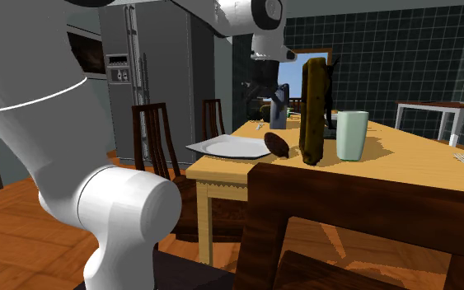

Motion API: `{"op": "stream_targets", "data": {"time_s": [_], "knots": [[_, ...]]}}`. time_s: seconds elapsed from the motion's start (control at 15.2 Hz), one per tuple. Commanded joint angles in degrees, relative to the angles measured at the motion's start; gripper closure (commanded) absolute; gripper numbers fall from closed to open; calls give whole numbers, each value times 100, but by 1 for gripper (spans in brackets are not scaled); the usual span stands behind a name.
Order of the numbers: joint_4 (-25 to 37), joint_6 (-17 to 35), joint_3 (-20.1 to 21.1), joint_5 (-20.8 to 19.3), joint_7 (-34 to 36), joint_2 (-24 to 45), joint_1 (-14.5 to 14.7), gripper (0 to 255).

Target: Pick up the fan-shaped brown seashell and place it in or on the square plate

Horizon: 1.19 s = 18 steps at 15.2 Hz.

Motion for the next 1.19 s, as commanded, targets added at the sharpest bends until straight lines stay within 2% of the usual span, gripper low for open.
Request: {"op": "stream_targets", "data": {"time_s": [0.0, 0.33, 0.79, 1.12], "knots": [[302, 56, -272, 90, -381, 452, -8, 0], [1339, -74, -815, 535, -1265, 1680, -79, 0], [732, 473, -785, 510, -1244, 1611, -85, 0], [685, 517, -784, 509, -1244, 1609, -85, 0]]}}
